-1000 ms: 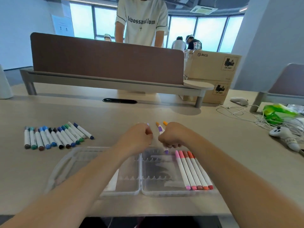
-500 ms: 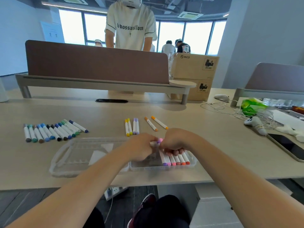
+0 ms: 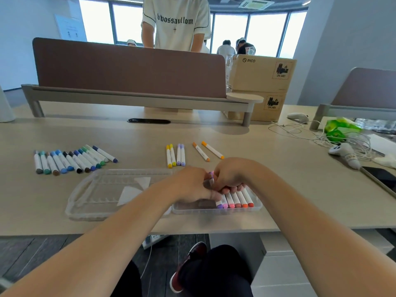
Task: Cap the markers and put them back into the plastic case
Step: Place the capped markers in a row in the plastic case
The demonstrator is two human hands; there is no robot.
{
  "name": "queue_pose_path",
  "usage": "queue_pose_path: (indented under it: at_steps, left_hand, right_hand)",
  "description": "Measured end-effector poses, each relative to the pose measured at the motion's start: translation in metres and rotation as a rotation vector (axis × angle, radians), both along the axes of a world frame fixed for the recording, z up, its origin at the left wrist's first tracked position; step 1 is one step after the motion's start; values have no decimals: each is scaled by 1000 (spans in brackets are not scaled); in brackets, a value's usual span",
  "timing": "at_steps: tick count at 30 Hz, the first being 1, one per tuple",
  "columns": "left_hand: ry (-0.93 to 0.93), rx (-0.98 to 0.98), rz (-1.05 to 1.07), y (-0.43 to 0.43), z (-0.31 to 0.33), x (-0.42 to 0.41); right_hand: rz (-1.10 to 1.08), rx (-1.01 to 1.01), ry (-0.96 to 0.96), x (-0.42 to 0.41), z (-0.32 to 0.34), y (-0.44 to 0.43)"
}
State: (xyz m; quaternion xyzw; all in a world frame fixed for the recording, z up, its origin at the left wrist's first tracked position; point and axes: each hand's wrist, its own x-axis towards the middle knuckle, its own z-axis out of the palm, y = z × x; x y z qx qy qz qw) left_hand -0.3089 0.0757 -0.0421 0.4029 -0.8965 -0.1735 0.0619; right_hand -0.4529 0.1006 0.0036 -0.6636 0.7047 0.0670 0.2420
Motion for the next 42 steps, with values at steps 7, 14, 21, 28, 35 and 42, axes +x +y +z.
queue_pose_path:
  at_steps: [7,14,21,28,35,42]
  left_hand:
    - [-89,-45,-25,-3,1,-4]
    - [-151,-54,-9,-5,-1,-6]
    - [167,206,29,-15,13,16]
    - [376,-6,285,-62,35,63]
    - [419,67,372,-95,30,79]
    - [437,96,379,-111,24,85]
  right_hand:
    - [-13,-37,-22,-6,-8,-8]
    - [-17,-8,-21,-4,-7,-8]
    - [37,65,-28,-7,1,-10]
    - [4,-290,-24,31,-4,-64]
    - [-34,-360,114,69,-14,-128]
    - [-48,-287,239,83,-15,-163]
